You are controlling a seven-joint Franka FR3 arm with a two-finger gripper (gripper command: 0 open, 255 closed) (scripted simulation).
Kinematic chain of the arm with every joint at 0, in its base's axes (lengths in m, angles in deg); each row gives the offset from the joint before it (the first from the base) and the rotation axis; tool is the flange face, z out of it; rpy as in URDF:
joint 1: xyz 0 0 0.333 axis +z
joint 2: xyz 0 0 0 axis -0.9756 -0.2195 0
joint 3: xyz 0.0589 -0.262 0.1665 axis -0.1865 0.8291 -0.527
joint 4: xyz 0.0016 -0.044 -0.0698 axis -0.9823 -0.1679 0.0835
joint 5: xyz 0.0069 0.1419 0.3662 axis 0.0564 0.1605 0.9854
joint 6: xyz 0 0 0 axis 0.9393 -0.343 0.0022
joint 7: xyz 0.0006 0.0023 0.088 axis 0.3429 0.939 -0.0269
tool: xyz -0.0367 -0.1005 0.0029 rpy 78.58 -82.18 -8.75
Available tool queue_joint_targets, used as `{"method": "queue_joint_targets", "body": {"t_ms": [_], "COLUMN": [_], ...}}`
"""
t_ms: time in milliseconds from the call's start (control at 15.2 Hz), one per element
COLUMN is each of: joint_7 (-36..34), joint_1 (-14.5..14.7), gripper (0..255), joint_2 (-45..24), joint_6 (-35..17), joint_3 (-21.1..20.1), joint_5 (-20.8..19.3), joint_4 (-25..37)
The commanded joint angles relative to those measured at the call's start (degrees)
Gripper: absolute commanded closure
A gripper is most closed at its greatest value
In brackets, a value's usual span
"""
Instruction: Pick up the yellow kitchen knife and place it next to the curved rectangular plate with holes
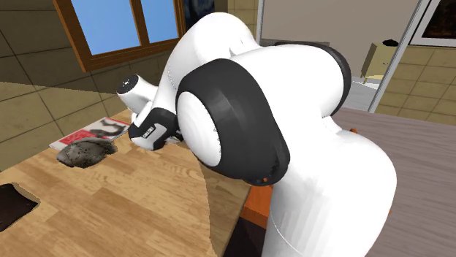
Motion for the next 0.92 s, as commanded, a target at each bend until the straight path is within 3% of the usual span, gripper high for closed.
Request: {"method": "queue_joint_targets", "body": {"t_ms": [0, 858], "joint_7": [-2.37, -12.05], "joint_1": [1.53, 9.97], "gripper": [255, 255], "joint_2": [-0.45, -10.06], "joint_6": [1.81, 12.81], "joint_3": [-1.43, -9.33], "joint_5": [0.18, 5.88], "joint_4": [0.83, 13.99]}}
